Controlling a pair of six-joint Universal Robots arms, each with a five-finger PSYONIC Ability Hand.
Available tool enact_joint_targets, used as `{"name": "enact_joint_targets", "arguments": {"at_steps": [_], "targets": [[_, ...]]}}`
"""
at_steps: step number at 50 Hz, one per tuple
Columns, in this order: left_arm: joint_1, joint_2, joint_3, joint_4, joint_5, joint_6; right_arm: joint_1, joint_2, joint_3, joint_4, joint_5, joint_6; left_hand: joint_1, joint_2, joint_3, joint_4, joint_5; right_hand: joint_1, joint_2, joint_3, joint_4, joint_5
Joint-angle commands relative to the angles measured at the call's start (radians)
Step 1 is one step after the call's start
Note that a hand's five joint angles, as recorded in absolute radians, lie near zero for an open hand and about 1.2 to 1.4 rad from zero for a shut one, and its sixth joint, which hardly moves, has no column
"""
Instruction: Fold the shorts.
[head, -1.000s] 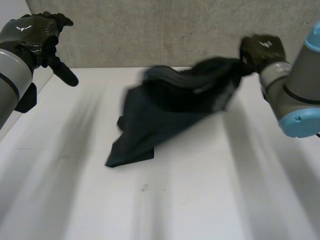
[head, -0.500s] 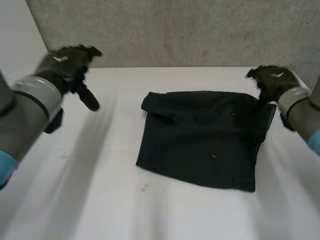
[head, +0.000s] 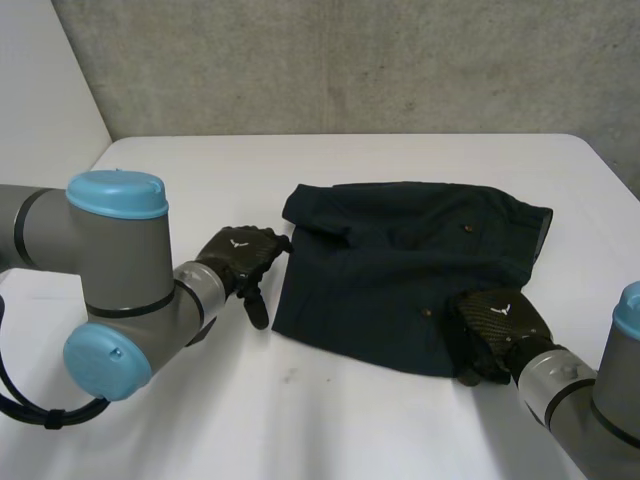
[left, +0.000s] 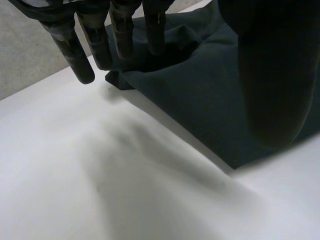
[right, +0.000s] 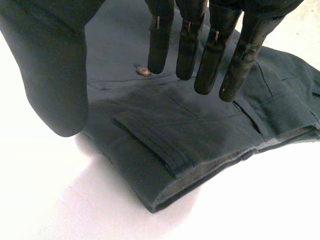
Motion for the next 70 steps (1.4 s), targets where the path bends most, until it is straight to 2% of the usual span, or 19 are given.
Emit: {"name": "enact_joint_targets", "arguments": {"at_steps": [1, 6, 13, 19, 23, 24, 28, 33, 43, 52, 54, 55, 58, 59, 60, 63, 66, 69, 70], "targets": [[0.001, 0.002, -0.003, 0.008, -0.002, -0.003, -0.008, 0.061, 0.013, -0.065, 0.025, -0.042, 0.068, 0.069, 0.074, 0.066, 0.067, 0.407, 0.324, 0.324, 0.326, 0.348], [-0.002, 0.004, -0.015, 0.008, -0.002, -0.005, -0.014, 0.064, 0.016, -0.108, 0.07, -0.102, 0.065, 0.066, 0.071, 0.063, 0.064, 0.928, 0.845, 0.846, 0.848, 0.869], [-0.002, 0.005, -0.024, 0.007, -0.005, -0.005, -0.012, 0.057, -0.016, -0.111, 0.073, -0.123, 0.08, 0.08, 0.085, 0.078, 0.079, 0.929, 0.846, 0.847, 0.848, 0.87], [-0.012, 0.004, -0.055, 0.005, -0.019, -0.02, 0.003, 0.034, -0.074, -0.07, 0.085, -0.117, 0.27, 0.271, 0.276, 0.268, 0.269, 0.929, 0.846, 0.847, 0.848, 0.87], [-0.028, 0.004, -0.061, 0.005, -0.054, -0.083, 0.049, -0.026, -0.113, 0.013, 0.081, -0.108, 0.344, 0.345, 0.35, 0.342, 0.343, 0.929, 0.846, 0.847, 0.848, 0.87], [-0.041, 0.004, -0.056, 0.005, -0.077, -0.136, 0.07, -0.046, -0.131, 0.043, 0.082, -0.104, 0.344, 0.345, 0.35, 0.342, 0.343, 0.929, 0.846, 0.847, 0.848, 0.87], [-0.059, -0.019, -0.033, 0.002, -0.116, -0.265, 0.096, -0.103, -0.154, 0.084, 0.084, -0.084, 0.341, 0.342, 0.347, 0.339, 0.34, 0.929, 0.846, 0.847, 0.848, 0.87], [-0.084, -0.087, 0.026, -0.004, -0.128, -0.341, 0.104, -0.149, -0.162, 0.091, 0.084, -0.076, 0.318, 0.318, 0.323, 0.316, 0.317, 0.929, 0.846, 0.847, 0.848, 0.87], [-0.143, -0.174, 0.1, -0.03, -0.128, -0.338, 0.118, -0.195, -0.182, 0.096, 0.09, -0.073, 0.054, 0.054, 0.059, 0.052, 0.053, 0.929, 0.846, 0.847, 0.848, 0.87], [-0.151, -0.176, 0.119, -0.028, -0.143, -0.336, 0.115, -0.193, -0.208, 0.099, 0.105, -0.073, 0.036, 0.036, 0.041, 0.034, 0.035, 0.929, 0.846, 0.847, 0.848, 0.87], [-0.151, -0.176, 0.12, -0.025, -0.162, -0.333, 0.116, -0.195, -0.21, 0.099, 0.105, -0.073, 0.114, 0.115, 0.12, 0.112, 0.114, 0.929, 0.846, 0.847, 0.848, 0.87], [-0.153, -0.177, 0.126, -0.016, -0.186, -0.33, 0.116, -0.193, -0.21, 0.099, 0.107, -0.073, 0.324, 0.325, 0.33, 0.322, 0.324, 0.929, 0.846, 0.847, 0.848, 0.87], [-0.153, -0.18, 0.137, 0.011, -0.248, -0.33, 0.115, -0.195, -0.211, 0.101, 0.107, -0.074, 0.698, 0.699, 0.704, 0.696, 0.697, 0.929, 0.846, 0.847, 0.848, 0.87], [-0.153, -0.182, 0.143, 0.043, -0.304, -0.33, 0.113, -0.195, -0.211, 0.101, 0.107, -0.074, 0.987, 0.988, 0.993, 0.985, 0.986, 0.929, 0.846, 0.847, 0.848, 0.87], [-0.153, -0.179, 0.145, 0.059, -0.33, -0.33, 0.112, -0.195, -0.211, 0.101, 0.107, -0.074, 1.129, 1.13, 1.135, 1.127, 1.128, 0.929, 0.846, 0.847, 0.848, 0.87], [-0.148, -0.159, 0.145, 0.09, -0.398, -0.324, 0.11, -0.195, -0.213, 0.101, 0.107, -0.076, 1.13, 1.131, 1.136, 1.128, 1.13, 0.929, 0.846, 0.847, 0.848, 0.87], [-0.14, -0.095, 0.138, 0.084, -0.391, -0.302, 0.107, -0.209, -0.22, 0.107, 0.107, -0.085, 1.13, 1.131, 1.136, 1.128, 1.13, 0.929, 0.846, 0.847, 0.848, 0.87], [-0.117, 0.039, 0.116, 0.07, -0.366, -0.243, 0.104, -0.232, -0.239, 0.127, 0.107, -0.088, 1.13, 1.131, 1.136, 1.128, 1.13, 0.929, 0.846, 0.847, 0.848, 0.87], [-0.098, 0.13, 0.088, 0.067, -0.346, -0.195, 0.103, -0.256, -0.258, 0.151, 0.105, -0.088, 1.13, 1.131, 1.136, 1.128, 1.13, 0.929, 0.846, 0.847, 0.848, 0.87]]}}
